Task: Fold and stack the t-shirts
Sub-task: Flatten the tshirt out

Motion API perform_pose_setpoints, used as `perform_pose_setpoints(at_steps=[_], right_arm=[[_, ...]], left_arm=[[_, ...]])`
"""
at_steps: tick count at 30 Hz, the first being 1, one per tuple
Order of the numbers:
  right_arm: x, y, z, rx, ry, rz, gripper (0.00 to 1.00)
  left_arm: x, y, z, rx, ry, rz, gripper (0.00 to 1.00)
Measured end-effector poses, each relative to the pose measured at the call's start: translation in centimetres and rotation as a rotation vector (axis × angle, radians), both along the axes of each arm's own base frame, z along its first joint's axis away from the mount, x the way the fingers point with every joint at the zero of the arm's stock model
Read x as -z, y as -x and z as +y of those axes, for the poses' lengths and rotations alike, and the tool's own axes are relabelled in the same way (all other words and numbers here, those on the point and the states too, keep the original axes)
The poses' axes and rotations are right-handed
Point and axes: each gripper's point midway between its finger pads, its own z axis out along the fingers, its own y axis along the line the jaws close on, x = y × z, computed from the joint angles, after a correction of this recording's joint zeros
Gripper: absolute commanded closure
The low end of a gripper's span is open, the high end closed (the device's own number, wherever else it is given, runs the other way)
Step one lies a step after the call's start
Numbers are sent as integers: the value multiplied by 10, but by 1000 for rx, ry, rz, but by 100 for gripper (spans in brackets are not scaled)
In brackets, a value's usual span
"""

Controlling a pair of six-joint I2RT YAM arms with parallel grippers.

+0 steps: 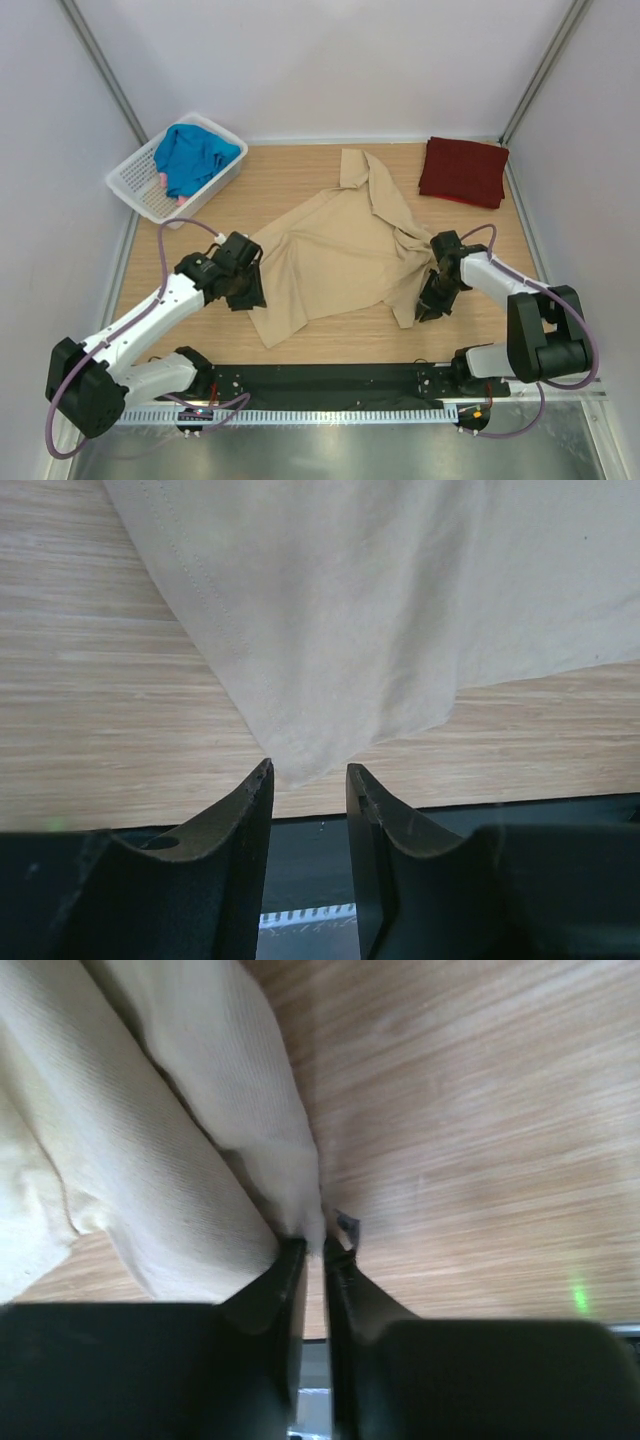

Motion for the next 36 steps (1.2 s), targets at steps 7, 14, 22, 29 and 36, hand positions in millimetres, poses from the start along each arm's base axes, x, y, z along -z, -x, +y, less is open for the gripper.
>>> perform_pose_setpoints(at_steps=[7,14,22,29,36], right_arm=[[0,-5,0,-5,3,-13,99],[-12,-14,-10,-3,55,-102,99],[-57,-41,-11,-4,63,-250,99],[-70,-42,-13,-11,71,-266,99],[-72,-41,-13,-15,73,-266,99]], left_arm=[[12,6,1,-53,-7,46,57],[35,21,5,-77,-38,117,50],[47,33,-4,-65,-54,163,52],[60,53,-17,-5,-100,224,51],[77,62,-21,16,-155,277,57]])
